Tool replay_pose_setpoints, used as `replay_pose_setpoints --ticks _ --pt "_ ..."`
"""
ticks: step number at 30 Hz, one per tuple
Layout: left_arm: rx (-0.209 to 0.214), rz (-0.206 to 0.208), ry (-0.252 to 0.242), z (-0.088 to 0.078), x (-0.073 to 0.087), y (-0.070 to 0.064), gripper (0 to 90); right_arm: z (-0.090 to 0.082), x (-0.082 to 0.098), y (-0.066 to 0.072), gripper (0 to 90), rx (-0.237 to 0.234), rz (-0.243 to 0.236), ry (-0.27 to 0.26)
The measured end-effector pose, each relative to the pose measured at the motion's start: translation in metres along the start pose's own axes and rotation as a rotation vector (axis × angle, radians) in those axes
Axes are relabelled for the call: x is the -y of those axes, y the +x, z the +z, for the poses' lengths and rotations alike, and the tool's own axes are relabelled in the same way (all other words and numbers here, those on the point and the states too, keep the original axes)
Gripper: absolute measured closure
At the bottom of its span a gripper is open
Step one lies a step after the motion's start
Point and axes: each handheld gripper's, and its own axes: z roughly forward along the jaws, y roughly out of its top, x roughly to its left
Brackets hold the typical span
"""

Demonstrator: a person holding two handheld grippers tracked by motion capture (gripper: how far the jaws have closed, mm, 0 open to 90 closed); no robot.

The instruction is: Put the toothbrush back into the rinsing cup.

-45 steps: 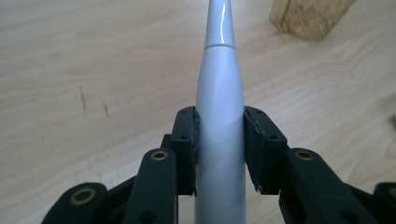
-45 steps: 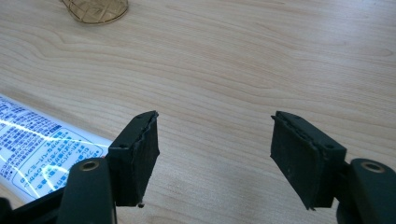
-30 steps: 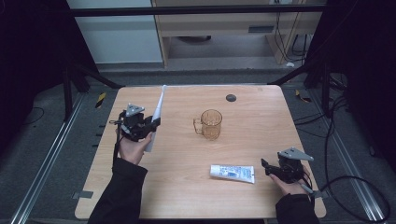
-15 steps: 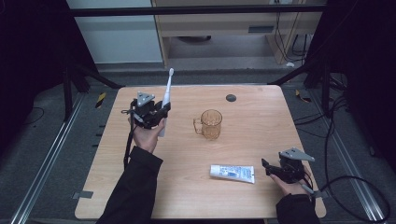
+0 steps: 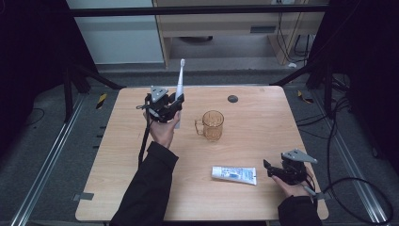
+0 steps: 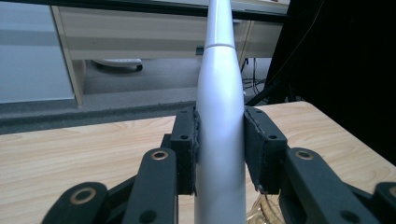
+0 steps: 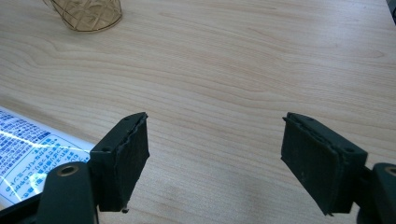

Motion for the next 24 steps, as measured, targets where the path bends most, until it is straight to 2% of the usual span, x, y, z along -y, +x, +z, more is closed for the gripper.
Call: replay_pose_setpoints --ticks 10,12,15,24 --pt "0.008 -0.02 -0.053 0.011 -0.008 -0.007 66.1 0.001 0.001 0.0 22.4 -0.002 -0.004 -0.007" --pt "0.022 -0.03 -0.057 0.013 -0.011 -0.008 66.1 0.001 0.001 0.0 22.1 0.0 -0.007 -0.01" --pt "0.026 -0.022 -0.07 0.014 -0.014 -0.012 66.1 0.001 0.001 0.0 21.9 0.0 -0.006 -0.015" --pt "0.046 -0.012 -0.099 0.028 -0.022 -0.035 66.1 0.001 0.001 -0.001 21.3 0.008 -0.011 -0.021"
